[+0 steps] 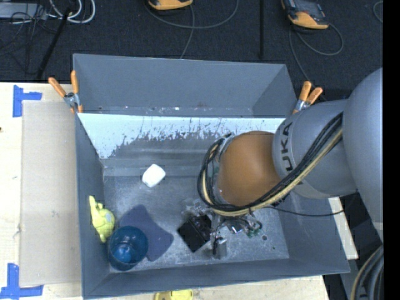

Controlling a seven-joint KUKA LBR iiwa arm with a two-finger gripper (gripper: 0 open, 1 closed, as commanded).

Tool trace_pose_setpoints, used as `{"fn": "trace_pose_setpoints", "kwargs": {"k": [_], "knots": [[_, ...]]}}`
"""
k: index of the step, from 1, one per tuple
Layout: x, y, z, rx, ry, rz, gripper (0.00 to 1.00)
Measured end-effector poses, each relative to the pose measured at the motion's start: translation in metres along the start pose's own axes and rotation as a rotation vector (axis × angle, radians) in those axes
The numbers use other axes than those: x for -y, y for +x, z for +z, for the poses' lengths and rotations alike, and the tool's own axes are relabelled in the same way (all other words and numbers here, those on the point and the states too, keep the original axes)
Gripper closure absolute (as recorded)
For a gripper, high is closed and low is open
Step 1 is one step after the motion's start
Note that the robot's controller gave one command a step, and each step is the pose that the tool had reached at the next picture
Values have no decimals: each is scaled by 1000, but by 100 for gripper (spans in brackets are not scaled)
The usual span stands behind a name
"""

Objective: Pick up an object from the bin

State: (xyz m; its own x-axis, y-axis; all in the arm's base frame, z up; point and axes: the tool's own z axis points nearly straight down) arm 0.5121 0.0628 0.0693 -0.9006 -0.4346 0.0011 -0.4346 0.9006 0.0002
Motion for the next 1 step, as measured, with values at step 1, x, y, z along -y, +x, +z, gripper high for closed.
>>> {"fn": "trace_pose_setpoints", "kwargs": {"k": [1], "knots": [[2,-1,1,1,0,-95,100]]}}
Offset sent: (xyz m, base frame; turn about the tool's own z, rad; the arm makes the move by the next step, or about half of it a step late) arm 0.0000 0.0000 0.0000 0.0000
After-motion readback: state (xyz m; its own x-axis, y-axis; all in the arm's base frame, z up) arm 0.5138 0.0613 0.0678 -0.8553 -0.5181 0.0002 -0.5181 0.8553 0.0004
